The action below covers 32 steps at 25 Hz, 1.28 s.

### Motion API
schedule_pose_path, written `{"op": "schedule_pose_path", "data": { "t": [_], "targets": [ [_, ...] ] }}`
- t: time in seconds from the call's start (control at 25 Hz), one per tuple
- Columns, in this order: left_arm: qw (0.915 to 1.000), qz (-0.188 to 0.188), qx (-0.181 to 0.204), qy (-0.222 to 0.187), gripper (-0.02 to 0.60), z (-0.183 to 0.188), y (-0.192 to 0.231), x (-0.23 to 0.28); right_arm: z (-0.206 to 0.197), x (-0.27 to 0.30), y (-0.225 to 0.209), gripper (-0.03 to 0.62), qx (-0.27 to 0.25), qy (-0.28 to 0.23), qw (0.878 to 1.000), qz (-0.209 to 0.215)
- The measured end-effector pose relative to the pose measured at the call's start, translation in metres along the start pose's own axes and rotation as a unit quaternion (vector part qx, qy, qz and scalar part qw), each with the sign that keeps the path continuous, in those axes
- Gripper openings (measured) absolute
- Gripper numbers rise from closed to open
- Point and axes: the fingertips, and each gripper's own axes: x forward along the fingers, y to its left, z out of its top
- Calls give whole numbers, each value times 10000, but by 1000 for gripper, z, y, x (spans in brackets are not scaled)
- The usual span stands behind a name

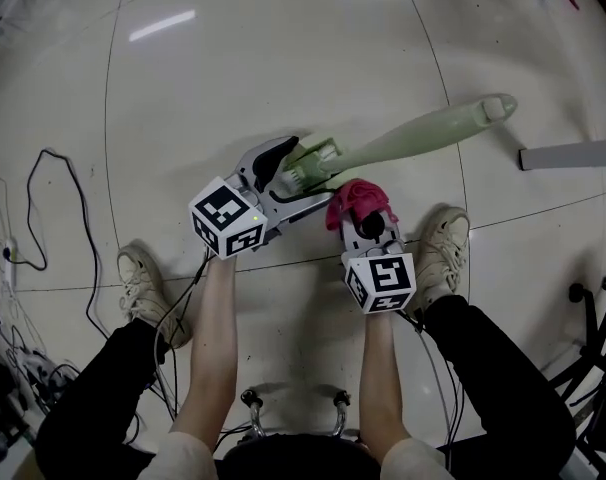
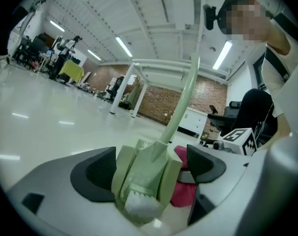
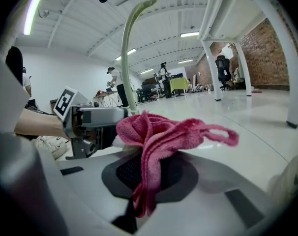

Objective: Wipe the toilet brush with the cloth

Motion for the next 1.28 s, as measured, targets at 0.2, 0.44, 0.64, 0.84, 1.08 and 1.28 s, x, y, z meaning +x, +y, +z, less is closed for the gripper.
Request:
{"op": "schedule_pose_path", "data": {
  "t": [0.2, 0.44, 0.64, 0.84, 1.08, 1.28],
  "targets": [
    [9997, 191, -179, 24, 433, -14, -21, -26, 5, 8, -12, 32, -290, 127, 9995, -21],
    [9982, 275, -526, -28, 433, -26, -51, -44, 23, 24, -24, 32, -717, 175, 9973, 36],
    [9981, 517, -313, -156, 433, -7, -38, -54, 27, 3, -23, 32, -686, 174, 9970, -307],
    [9996, 270, 34, 27, 434, 22, -4, -31, -3, -30, 4, 32, -152, 171, 9991, -354],
    [9994, -46, 200, 294, 433, 14, -8, -10, 9, -14, 13, 32, -484, -123, 9988, -26],
    [9998, 82, 47, 180, 433, 9, -19, -28, 20, 4, 1, 32, -1011, -35, 9947, 185]
  ]
}}
